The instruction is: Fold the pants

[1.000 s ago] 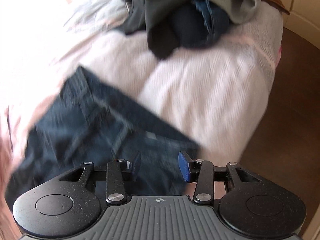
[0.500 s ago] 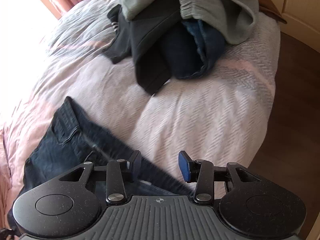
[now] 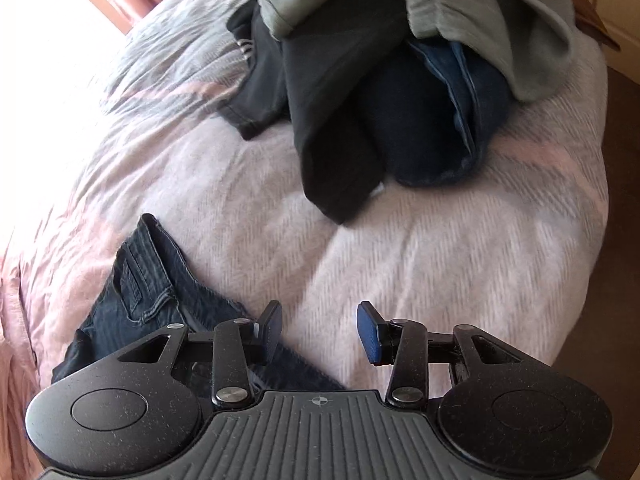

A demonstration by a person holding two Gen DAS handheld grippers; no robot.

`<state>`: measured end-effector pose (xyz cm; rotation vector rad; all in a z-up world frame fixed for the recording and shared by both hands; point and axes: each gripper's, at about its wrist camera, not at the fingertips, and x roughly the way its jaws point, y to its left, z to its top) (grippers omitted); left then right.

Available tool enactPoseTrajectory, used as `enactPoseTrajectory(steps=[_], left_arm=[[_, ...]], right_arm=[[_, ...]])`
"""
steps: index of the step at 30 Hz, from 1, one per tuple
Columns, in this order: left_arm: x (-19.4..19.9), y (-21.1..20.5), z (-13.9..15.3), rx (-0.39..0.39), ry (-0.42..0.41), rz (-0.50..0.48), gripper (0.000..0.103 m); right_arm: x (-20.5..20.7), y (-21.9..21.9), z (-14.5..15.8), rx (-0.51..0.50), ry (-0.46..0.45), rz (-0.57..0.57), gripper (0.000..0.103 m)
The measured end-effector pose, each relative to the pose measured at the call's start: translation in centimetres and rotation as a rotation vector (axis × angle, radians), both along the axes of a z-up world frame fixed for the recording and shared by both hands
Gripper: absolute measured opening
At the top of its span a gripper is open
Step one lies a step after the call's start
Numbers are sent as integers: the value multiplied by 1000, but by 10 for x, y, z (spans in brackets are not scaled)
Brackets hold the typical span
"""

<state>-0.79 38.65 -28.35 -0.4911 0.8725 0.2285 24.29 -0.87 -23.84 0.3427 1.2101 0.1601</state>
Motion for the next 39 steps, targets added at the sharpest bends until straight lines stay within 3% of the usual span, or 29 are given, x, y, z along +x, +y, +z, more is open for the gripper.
enactPoseTrajectory(steps=[3,6,7,9,10,12,15,17,18,19,21,25,28,29,31,32,33,35,36,39], left_arm=[[-24,43,6,-44,-2,163,51],[-35,109,4,-108,5,368,52],[-38,127,0,-137,-3,425,57],[-39,162,-7,-169,-22,491,67],[-34,174,-14,-179,-2,505,67],[-25,197,-36,-308,1,536,68],[-19,219,-74,-558,-61,669,68],[-18,225,-88,-632,-111,762,45],[-19,227,-88,-628,-129,793,8],[-21,228,-83,-610,-140,817,0],[-31,232,-51,-495,-194,835,0],[-88,271,43,-184,-279,905,0],[-132,316,106,125,-234,1006,1],[-143,334,121,223,-197,1040,4],[-161,367,132,359,-111,1067,35],[-170,382,131,395,-55,1071,43],[-177,396,124,396,-1,1077,54],[-198,411,102,346,80,1096,55],[-210,415,86,285,119,1102,55],[-246,409,36,131,143,1168,54]], right_arm=[[6,-3,-4,-25,2,-12,38],[10,-4,-14,-26,38,-48,38],[10,-2,-18,-22,49,-53,38],[10,4,-22,-15,65,-42,38],[10,8,-24,-14,68,-29,39],[10,16,-26,-15,70,-11,39],[10,23,-29,-16,71,-10,38],[9,26,-30,-22,73,-20,38],[8,28,-30,-27,71,-22,39],[7,30,-29,-34,65,-21,39],[6,34,-24,-50,47,-14,39],[8,47,-13,-58,-9,16,39],[8,63,-12,-53,-27,37,38],[8,69,-13,-51,-27,43,38],[6,82,-16,-45,-17,59,39],[4,89,-18,-42,-8,73,39],[2,96,-20,-40,-1,89,38],[-3,110,-22,-41,4,123,38],[-6,117,-22,-44,4,140,38],[-14,132,-24,-58,6,171,38]])
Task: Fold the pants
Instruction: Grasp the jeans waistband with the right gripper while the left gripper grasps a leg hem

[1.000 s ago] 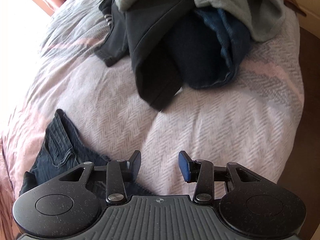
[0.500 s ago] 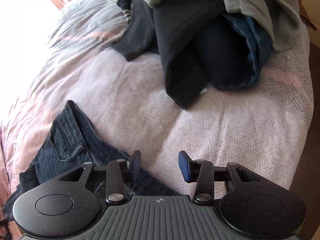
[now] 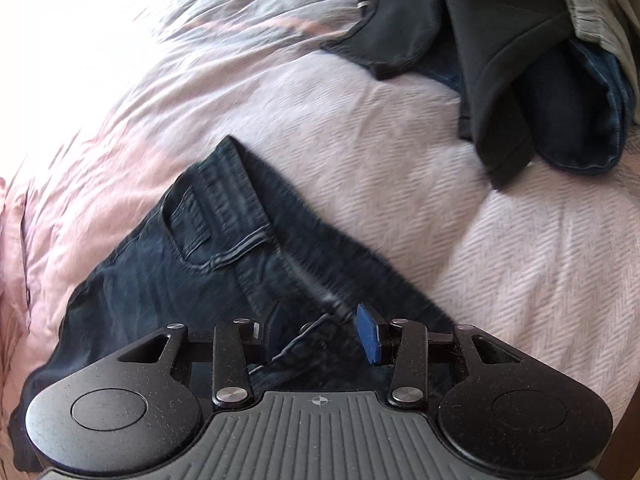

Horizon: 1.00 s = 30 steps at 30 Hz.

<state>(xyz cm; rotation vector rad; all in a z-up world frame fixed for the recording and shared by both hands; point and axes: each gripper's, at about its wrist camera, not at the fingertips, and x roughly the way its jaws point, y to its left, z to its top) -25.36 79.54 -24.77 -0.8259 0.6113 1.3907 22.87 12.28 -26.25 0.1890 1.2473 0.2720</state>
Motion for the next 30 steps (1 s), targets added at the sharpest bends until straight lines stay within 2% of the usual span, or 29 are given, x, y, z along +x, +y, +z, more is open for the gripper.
enactPoseTrajectory(steps=[2,4,6,9,10,13,15,17,18,19,21,23,25,26,27,28,30], left_arm=[[-27,-8,-34,-86,-87,66,50],[-47,-13,-61,-140,-179,126,48],[-56,-12,-78,-133,-239,176,48],[-59,5,-90,-94,-350,198,48],[-60,12,-94,-79,-363,213,48],[-62,27,-102,-63,-332,296,47],[-68,31,-109,-66,-378,350,47],[-64,37,-112,-79,-361,359,41],[-56,40,-109,-55,-330,321,20],[-43,40,-103,-12,-299,240,8],[-7,37,-88,65,-207,30,8],[40,19,-78,102,-76,-278,10],[78,-13,-77,128,64,-610,24],[86,-31,-78,152,102,-737,24],[89,-43,-79,161,138,-791,24],[85,-47,-80,152,149,-791,24],[63,-38,-80,106,57,-713,24]], right_arm=[[-4,6,0,-11,2,4,39],[-7,12,1,-26,-1,10,39],[-11,15,4,-46,-13,19,39],[-17,18,8,-70,-27,20,39],[-19,19,9,-78,-33,19,38],[-29,22,12,-96,-47,24,39],[-37,23,13,-106,-48,24,39],[-45,24,13,-115,-45,19,39],[-50,24,12,-122,-40,16,38],[-53,26,11,-128,-36,11,38],[-60,30,10,-130,-32,5,38],[-65,37,9,-130,-32,13,39],[-68,45,9,-133,-34,24,39],[-69,50,9,-131,-35,29,39],[-70,54,10,-129,-35,35,39],[-71,57,11,-125,-36,41,39],[-73,64,13,-121,-42,58,39]])
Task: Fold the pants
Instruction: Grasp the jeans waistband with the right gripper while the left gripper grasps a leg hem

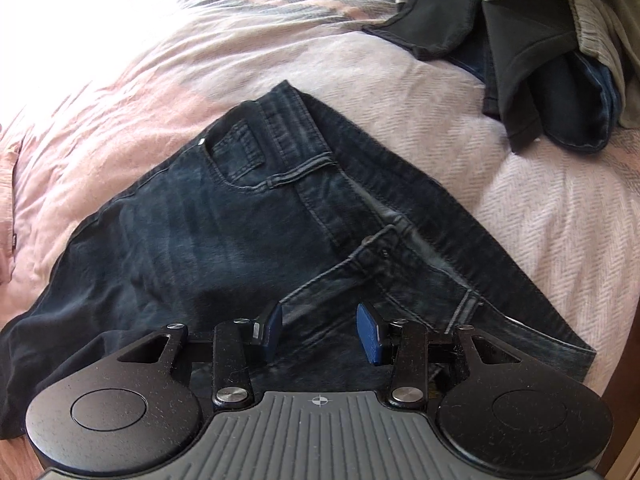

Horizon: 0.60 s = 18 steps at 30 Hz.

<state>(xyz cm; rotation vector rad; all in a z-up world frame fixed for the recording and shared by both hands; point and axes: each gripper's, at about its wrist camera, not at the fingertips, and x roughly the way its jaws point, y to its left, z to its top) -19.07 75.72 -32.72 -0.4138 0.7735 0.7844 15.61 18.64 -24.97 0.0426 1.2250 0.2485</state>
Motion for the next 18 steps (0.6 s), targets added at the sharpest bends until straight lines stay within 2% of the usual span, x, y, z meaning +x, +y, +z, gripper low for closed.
enactPoseTrajectory(steps=[2,3,5,7,11,14,15,16,18], left_arm=[[-23,5,7,-6,-63,117,23],[-27,11,8,17,-49,145,23],[-31,29,8,62,-21,159,23],[-31,49,7,80,-35,176,27],[-22,85,6,50,-59,201,29],[-14,105,2,-24,-49,193,31],[-13,107,1,-36,-36,188,24],[-14,108,2,-41,-34,182,7],[-29,100,14,-23,-85,199,6]], right_arm=[[-1,4,1,-10,-3,14,39],[-1,5,0,-14,-3,16,38],[0,6,-2,-19,3,9,39],[1,6,-5,-20,12,-6,39],[-2,8,-7,-17,21,9,39],[-4,10,-5,-25,6,32,39],[-5,10,-4,-27,2,32,39],[-6,10,-3,-27,-2,28,39],[-7,6,0,-23,-10,13,38]])
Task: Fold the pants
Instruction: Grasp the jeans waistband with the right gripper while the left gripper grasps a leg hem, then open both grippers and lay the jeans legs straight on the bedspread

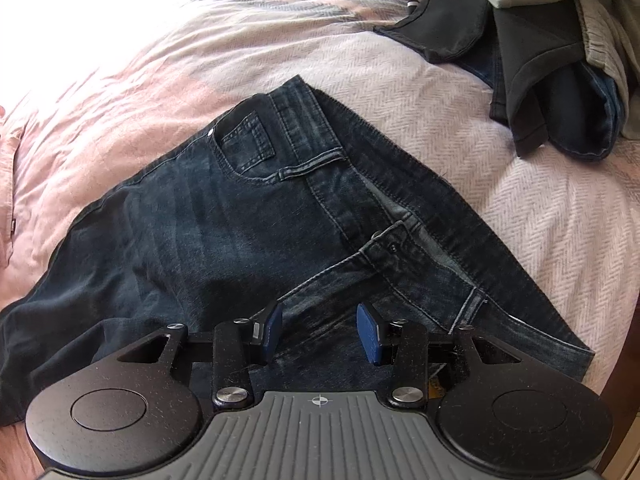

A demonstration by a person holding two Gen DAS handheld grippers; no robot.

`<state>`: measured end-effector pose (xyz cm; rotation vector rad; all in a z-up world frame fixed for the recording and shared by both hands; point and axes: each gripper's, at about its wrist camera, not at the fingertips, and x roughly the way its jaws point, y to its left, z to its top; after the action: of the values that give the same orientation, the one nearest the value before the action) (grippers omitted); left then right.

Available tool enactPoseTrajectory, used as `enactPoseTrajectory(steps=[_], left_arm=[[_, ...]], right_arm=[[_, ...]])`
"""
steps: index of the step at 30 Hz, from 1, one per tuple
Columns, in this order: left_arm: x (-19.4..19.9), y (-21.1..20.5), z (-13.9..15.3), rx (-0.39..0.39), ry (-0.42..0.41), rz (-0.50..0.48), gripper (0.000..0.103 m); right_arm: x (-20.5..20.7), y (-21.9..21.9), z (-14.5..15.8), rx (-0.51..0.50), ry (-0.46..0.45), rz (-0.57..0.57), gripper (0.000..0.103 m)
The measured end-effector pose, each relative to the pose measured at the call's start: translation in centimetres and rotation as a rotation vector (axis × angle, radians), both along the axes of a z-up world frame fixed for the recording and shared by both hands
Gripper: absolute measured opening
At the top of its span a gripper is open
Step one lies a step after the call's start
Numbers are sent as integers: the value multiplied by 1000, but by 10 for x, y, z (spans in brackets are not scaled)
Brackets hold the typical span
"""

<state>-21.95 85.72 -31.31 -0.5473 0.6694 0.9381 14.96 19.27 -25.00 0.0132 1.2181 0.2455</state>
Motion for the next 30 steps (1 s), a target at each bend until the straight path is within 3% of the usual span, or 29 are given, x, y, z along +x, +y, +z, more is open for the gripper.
enactPoseTrajectory(steps=[5,9,12,17,20,24,26,30], left_arm=[[-88,-20,41,116,-43,202,6],[-136,-18,11,-11,55,306,10],[-138,-26,-32,-96,216,375,25],[-155,-49,-33,-117,156,536,27],[-150,-69,-12,-120,124,523,27],[-114,-121,25,-146,48,384,28],[-92,-154,41,-151,15,324,29],[-50,-215,63,-185,-67,292,29]], right_arm=[[-2,-11,9,15,-26,-27,39],[-5,-17,7,35,-15,-45,39],[-9,-14,1,43,7,-29,39],[-18,-12,4,44,-25,90,39],[-16,-22,8,65,-65,122,39],[0,-37,12,130,-104,147,39],[16,-43,15,168,-125,187,39],[65,-48,12,286,-139,299,38]])
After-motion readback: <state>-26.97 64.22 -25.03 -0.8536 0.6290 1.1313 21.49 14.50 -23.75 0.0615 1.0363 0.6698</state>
